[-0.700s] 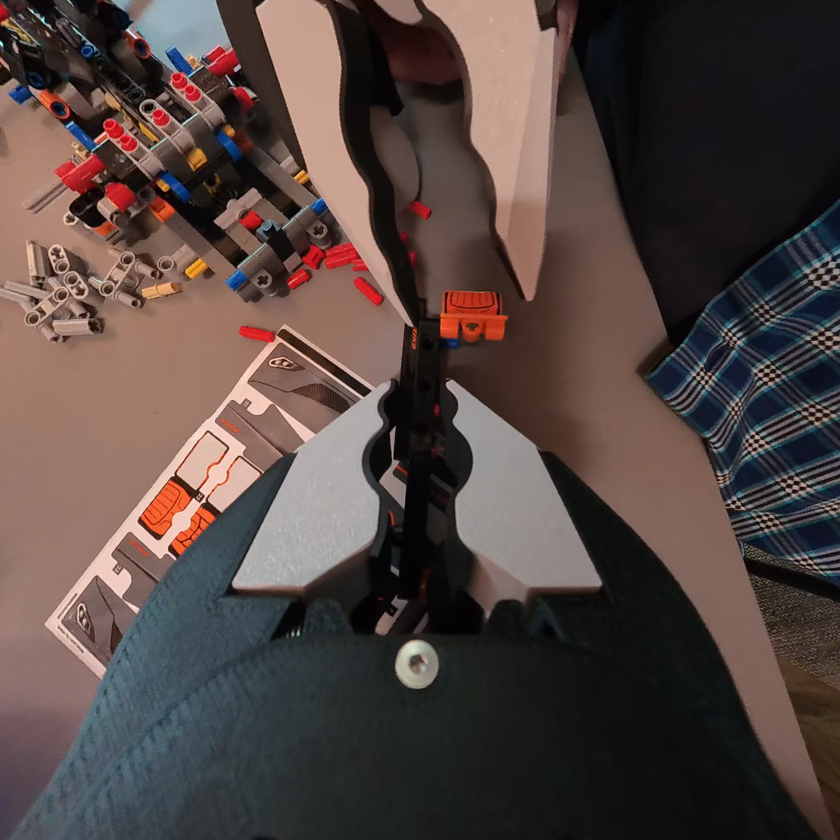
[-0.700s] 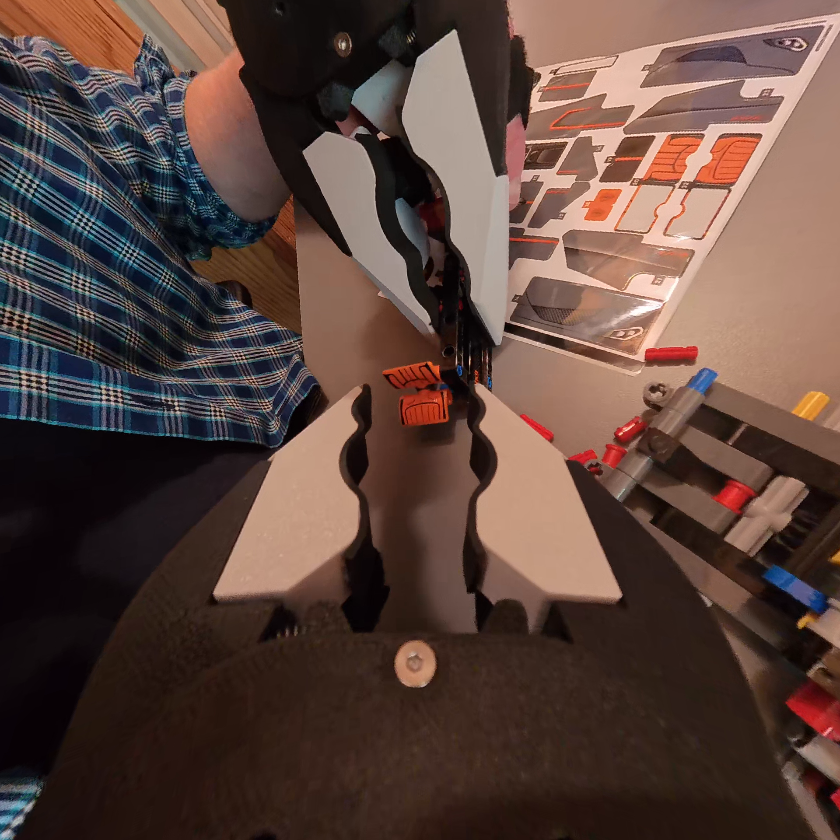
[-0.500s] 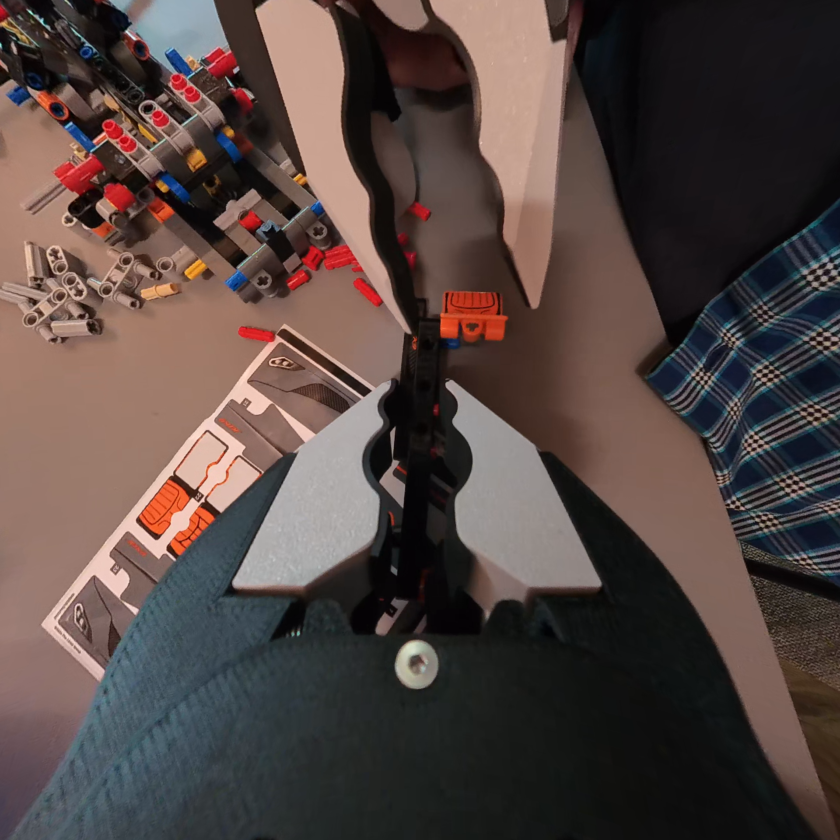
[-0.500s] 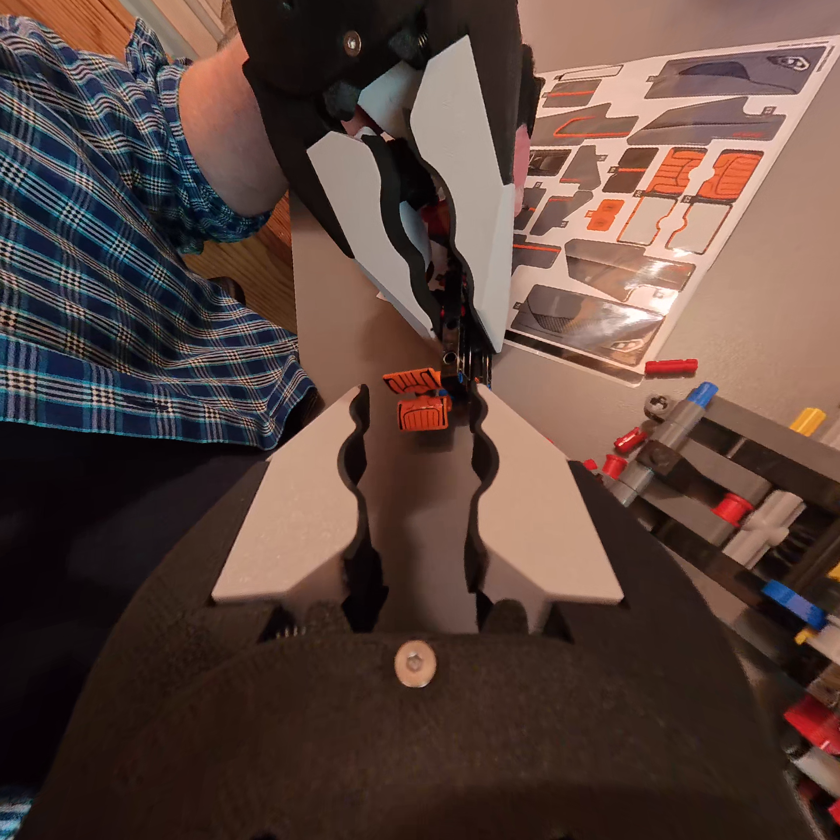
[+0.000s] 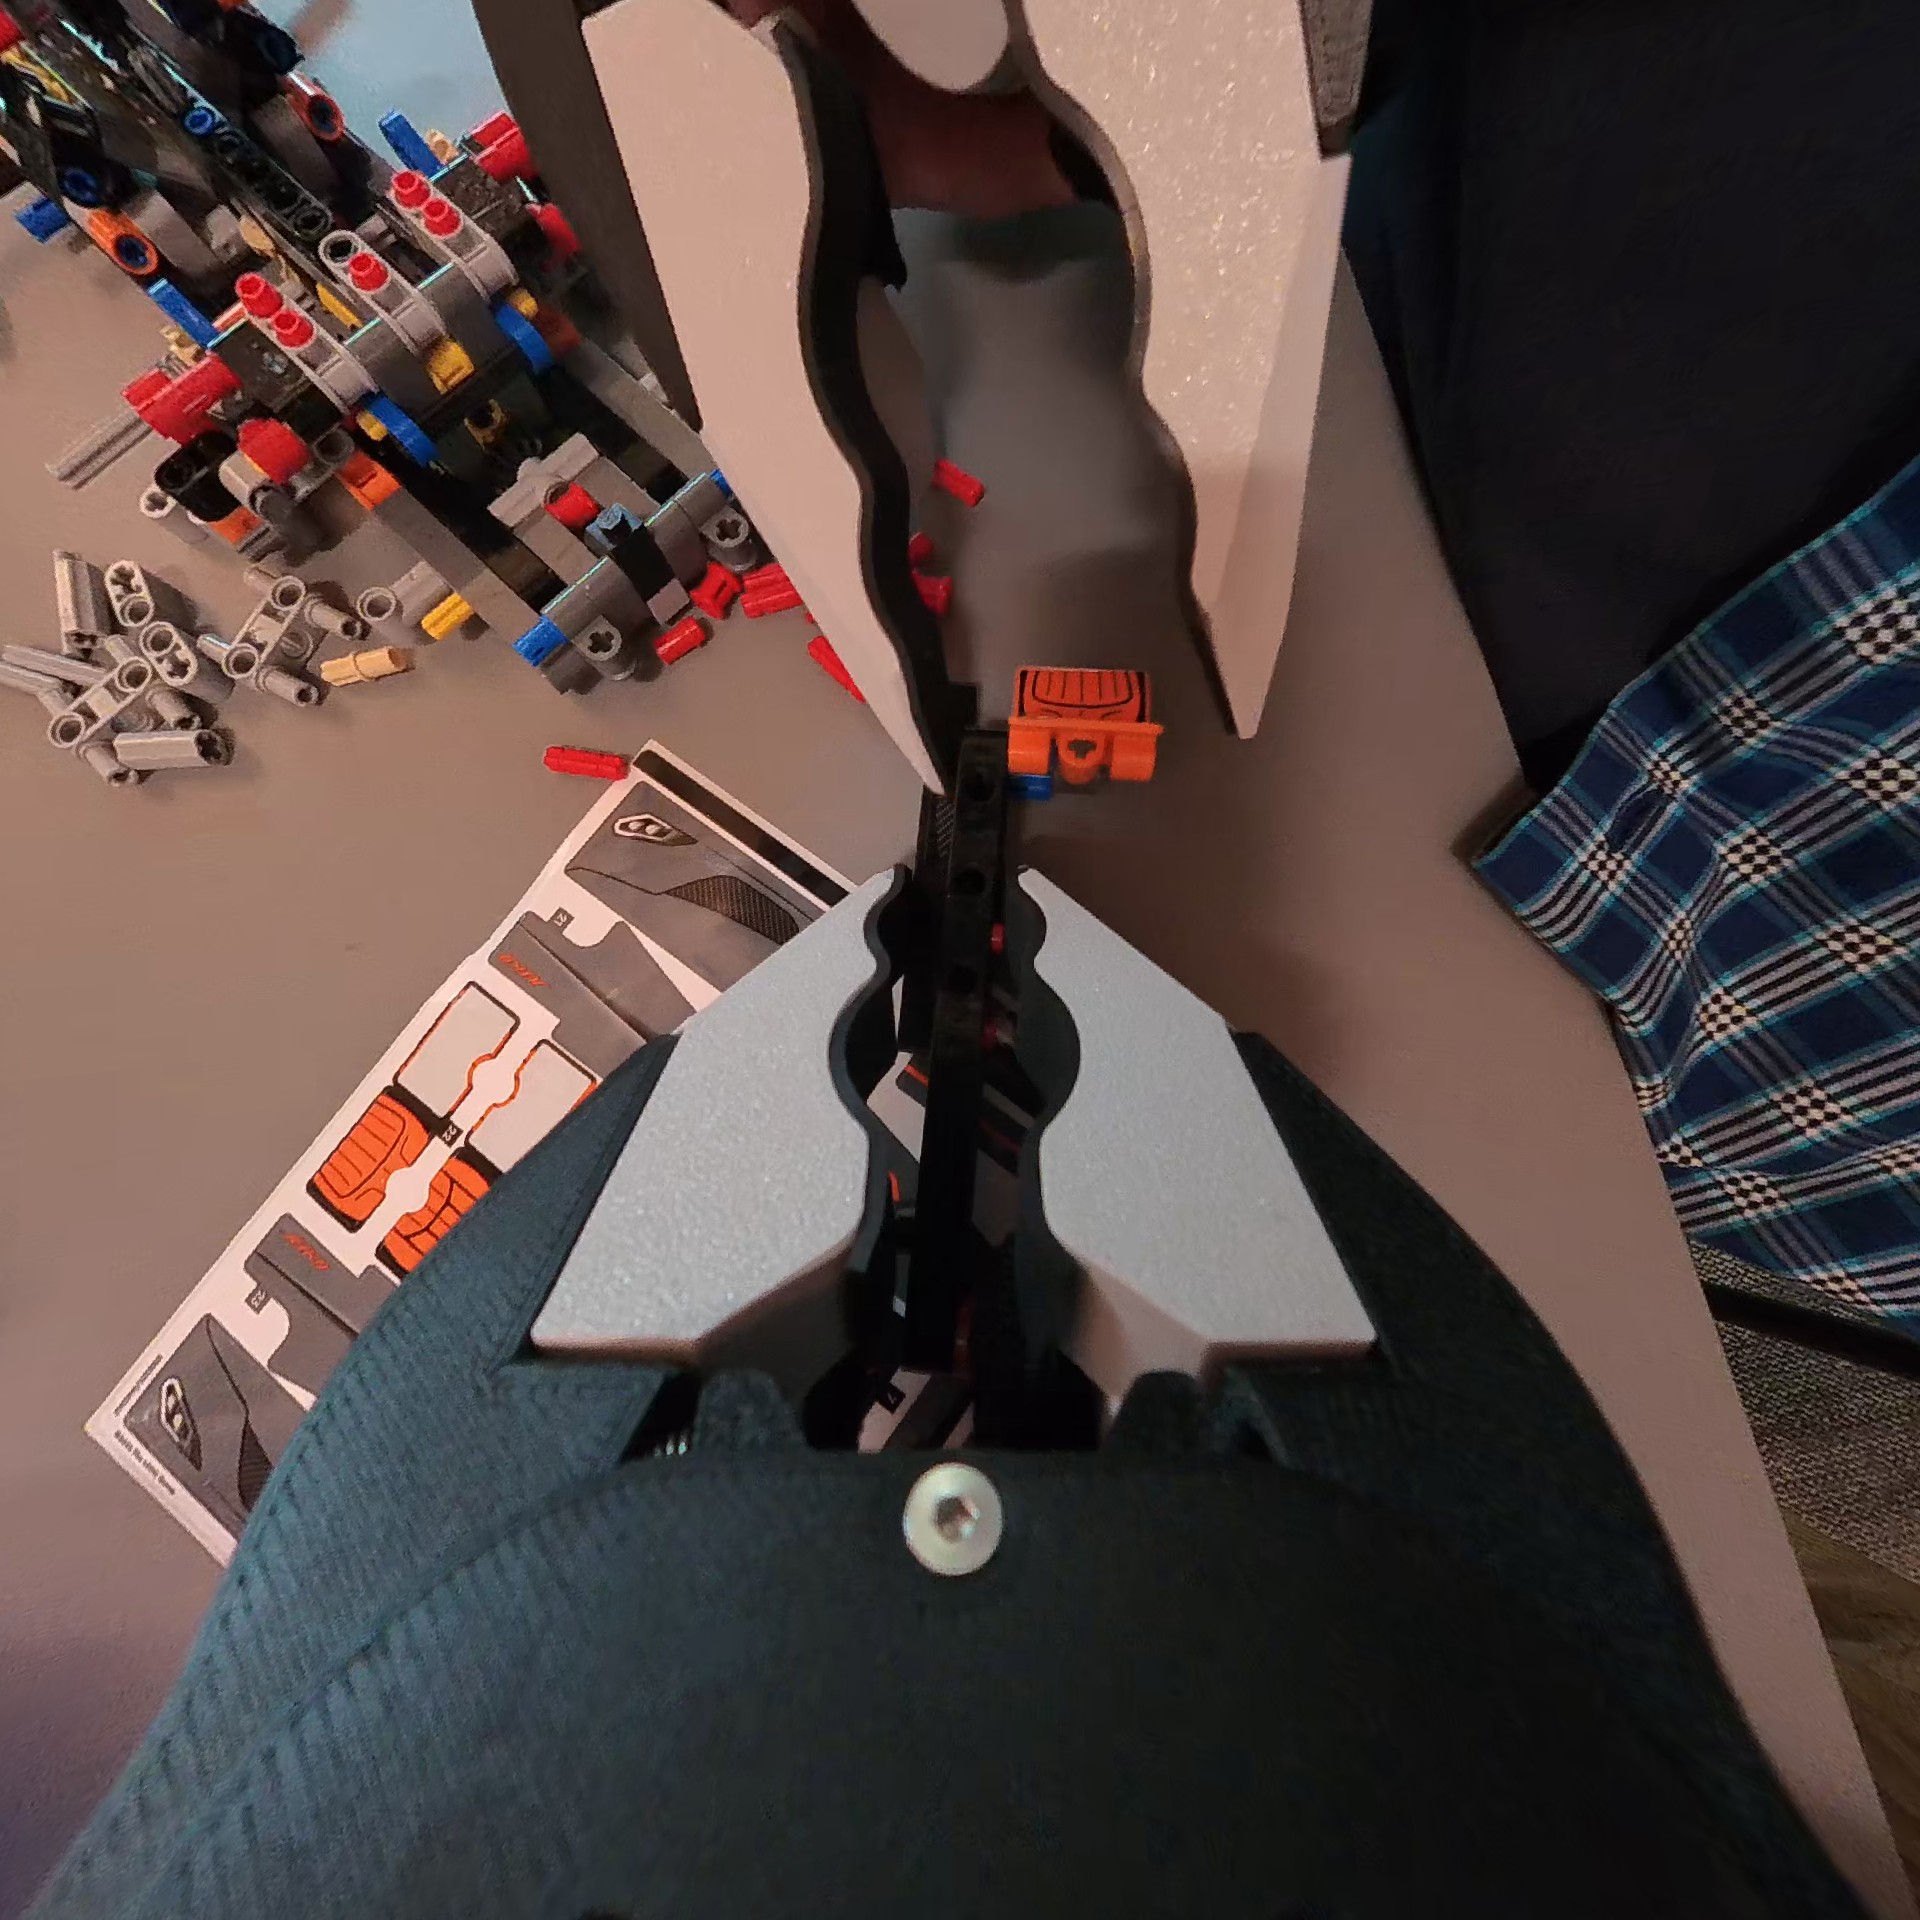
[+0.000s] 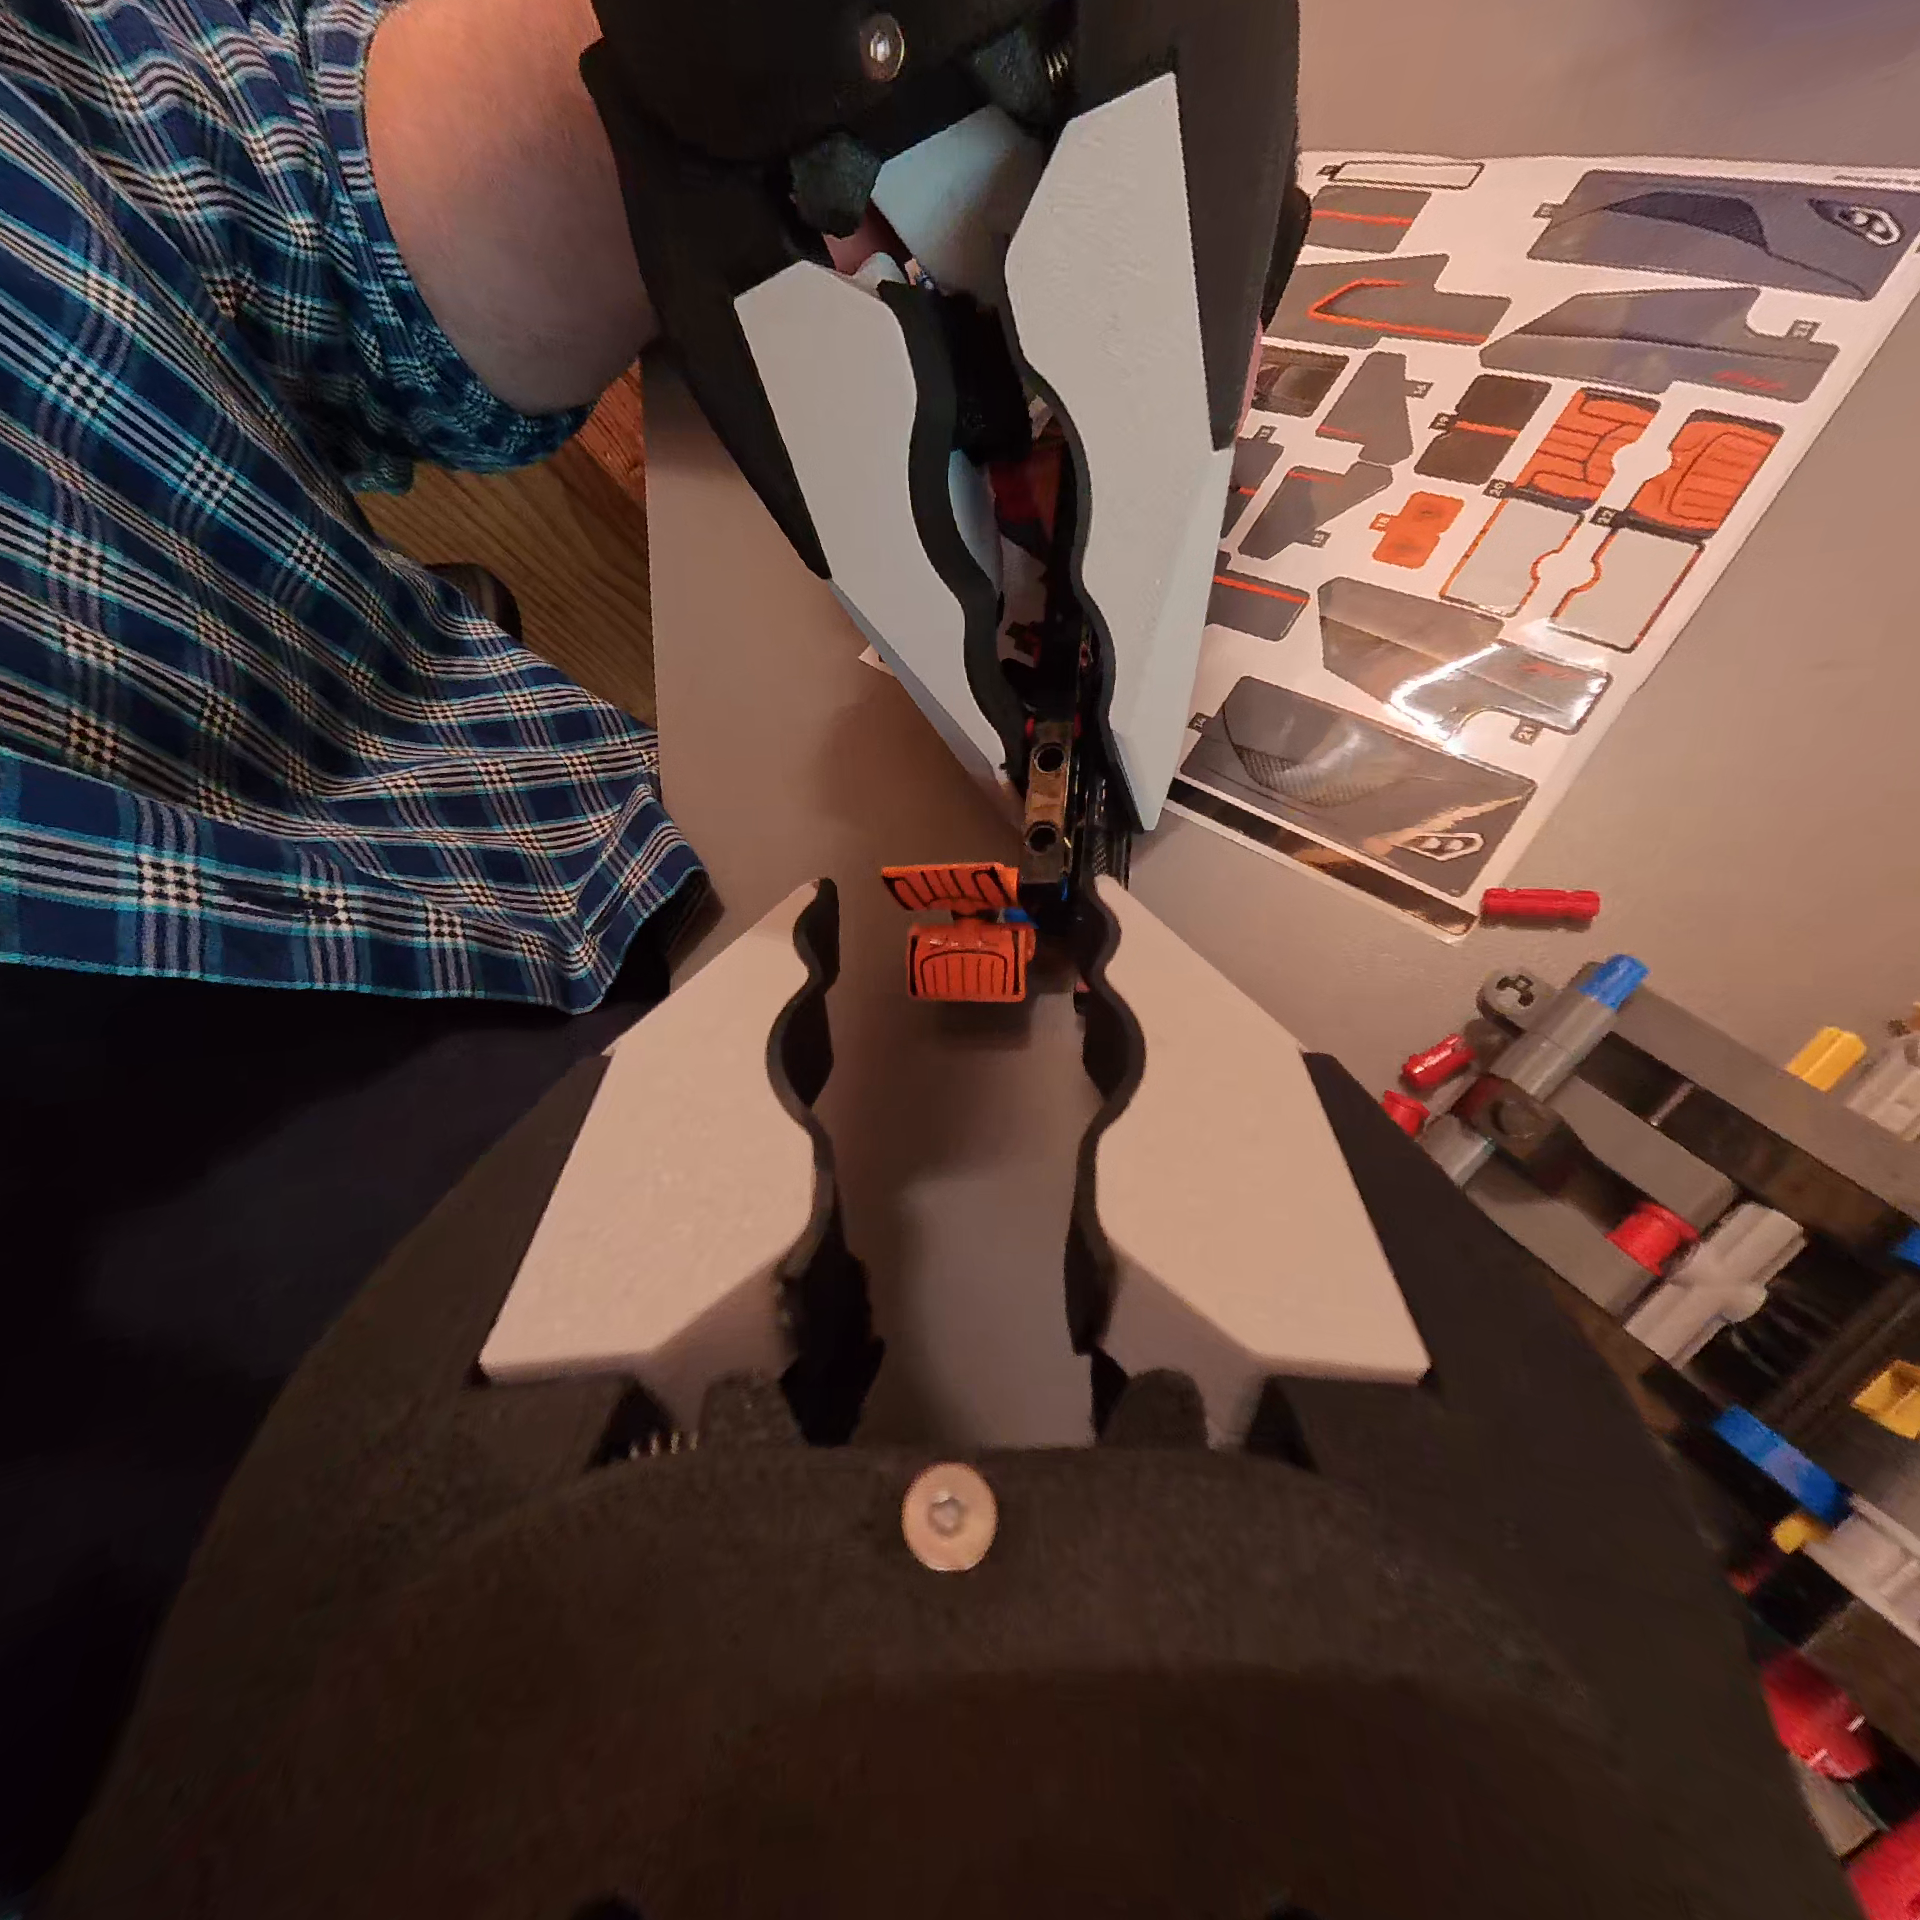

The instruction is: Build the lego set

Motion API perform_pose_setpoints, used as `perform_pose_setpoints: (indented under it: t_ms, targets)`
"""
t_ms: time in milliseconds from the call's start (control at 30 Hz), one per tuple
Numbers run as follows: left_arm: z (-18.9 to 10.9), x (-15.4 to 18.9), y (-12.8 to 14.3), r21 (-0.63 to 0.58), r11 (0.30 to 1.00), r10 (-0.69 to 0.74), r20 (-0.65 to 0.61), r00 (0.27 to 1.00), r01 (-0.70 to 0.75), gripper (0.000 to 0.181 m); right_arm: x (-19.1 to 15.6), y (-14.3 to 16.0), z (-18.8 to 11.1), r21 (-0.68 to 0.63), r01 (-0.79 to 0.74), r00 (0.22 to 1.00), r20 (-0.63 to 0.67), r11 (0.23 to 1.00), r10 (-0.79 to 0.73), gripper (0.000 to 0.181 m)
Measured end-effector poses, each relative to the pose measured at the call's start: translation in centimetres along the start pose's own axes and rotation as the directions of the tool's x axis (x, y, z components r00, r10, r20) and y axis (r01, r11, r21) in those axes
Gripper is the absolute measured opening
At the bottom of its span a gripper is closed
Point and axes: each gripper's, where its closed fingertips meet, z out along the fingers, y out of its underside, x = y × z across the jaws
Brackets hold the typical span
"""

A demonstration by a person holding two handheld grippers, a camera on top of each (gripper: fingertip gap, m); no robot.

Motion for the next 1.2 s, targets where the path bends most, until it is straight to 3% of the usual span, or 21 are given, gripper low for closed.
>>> perform_pose_setpoints:
  t_ms: [867, 1200]
  targets:
    - [0.0, 0.0, 0.0, 0.006, 1.0, -0.007, -0.009, 1.0, 0.007, 0.017, -0.2, -0.6, 0.9, -0.024, 0.046, 0.998, 0.04, 0.999, -0.045, 0.048]
    - [0.0, 0.0, 0.1, 0.008, 1.0, -0.01, -0.009, 1.0, 0.01, 0.017, -0.1, 1.0, -0.9, -0.048, 0.018, 1.0, 0.017, 0.999, -0.017, 0.04]
